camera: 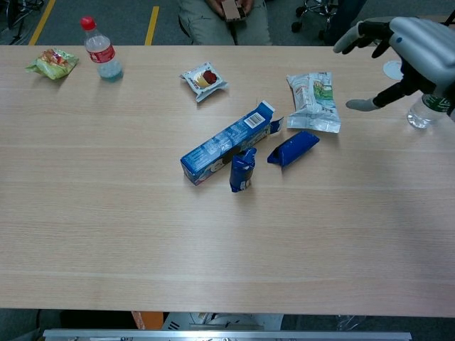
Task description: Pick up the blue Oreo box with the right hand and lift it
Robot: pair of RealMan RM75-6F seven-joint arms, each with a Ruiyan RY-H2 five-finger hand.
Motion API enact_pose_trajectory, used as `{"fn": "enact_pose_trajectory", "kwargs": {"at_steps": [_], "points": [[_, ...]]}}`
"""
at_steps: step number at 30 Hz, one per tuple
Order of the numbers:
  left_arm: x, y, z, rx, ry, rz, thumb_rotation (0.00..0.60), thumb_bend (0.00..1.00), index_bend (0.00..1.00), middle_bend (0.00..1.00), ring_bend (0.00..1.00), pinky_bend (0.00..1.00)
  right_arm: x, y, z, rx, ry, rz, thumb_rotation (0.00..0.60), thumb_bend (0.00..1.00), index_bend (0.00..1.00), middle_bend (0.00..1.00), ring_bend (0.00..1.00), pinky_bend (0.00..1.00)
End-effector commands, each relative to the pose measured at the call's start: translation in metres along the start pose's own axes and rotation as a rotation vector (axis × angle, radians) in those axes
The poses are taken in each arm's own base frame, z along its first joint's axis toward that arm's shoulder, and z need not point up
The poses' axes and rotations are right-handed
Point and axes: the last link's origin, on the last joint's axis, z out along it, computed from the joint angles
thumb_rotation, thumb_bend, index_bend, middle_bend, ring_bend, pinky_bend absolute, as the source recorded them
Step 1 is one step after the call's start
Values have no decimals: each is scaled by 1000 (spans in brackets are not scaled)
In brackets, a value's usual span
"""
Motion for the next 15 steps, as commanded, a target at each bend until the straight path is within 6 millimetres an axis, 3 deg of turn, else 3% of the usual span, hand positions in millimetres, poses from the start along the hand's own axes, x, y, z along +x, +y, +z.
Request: {"fn": "enact_pose_trajectory", "kwargs": {"at_steps": [1,8,15], "points": [[-2,2,3,-13,-5,5,600,262,124,124,98,74,5,31,-39,-77,36,-5,600,96,320,350,268,326],[-5,13,8,-57,9,12,600,263,127,125,98,74,7,76,-95,-193,104,5,600,97,333,363,277,326],[-7,20,5,-72,29,36,600,263,129,125,98,74,8,91,-129,-230,149,-17,600,97,343,369,283,326]]}}
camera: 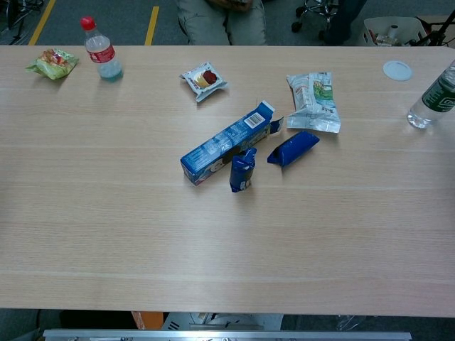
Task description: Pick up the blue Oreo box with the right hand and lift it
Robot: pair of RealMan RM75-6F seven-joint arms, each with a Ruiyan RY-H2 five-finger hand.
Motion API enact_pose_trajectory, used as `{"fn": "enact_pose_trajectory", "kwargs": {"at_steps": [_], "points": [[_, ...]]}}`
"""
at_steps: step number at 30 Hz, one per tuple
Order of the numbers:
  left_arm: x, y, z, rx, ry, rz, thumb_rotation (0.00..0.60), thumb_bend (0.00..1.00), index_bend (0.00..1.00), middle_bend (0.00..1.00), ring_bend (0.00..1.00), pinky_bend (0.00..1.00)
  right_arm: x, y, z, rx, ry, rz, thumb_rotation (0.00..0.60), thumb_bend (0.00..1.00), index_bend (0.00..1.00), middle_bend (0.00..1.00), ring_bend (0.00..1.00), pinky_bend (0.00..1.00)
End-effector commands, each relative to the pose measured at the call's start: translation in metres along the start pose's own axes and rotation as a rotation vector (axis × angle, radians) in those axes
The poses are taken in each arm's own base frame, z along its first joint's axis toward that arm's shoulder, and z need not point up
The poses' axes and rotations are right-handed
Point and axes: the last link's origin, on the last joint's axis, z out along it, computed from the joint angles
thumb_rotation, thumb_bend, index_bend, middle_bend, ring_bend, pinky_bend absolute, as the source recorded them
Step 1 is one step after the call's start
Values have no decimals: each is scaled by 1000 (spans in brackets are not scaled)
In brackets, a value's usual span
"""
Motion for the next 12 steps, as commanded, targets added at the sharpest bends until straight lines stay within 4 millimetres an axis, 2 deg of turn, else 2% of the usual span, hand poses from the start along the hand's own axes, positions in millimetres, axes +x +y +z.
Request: {"fn": "enact_pose_trajectory", "kwargs": {"at_steps": [1,5,12], "points": [[-1,3,-1,-3,1,4,600,263,129,125,98,74,2,6,-11,-8,9,-1,600,97,343,369,283,326],[-3,4,-1,-1,-13,5,600,263,129,125,98,74,2,10,-18,-22,11,15,600,96,343,370,284,326],[-3,5,2,-2,-18,5,600,262,129,125,98,74,1,15,-20,-35,8,17,600,97,349,370,283,326]]}}
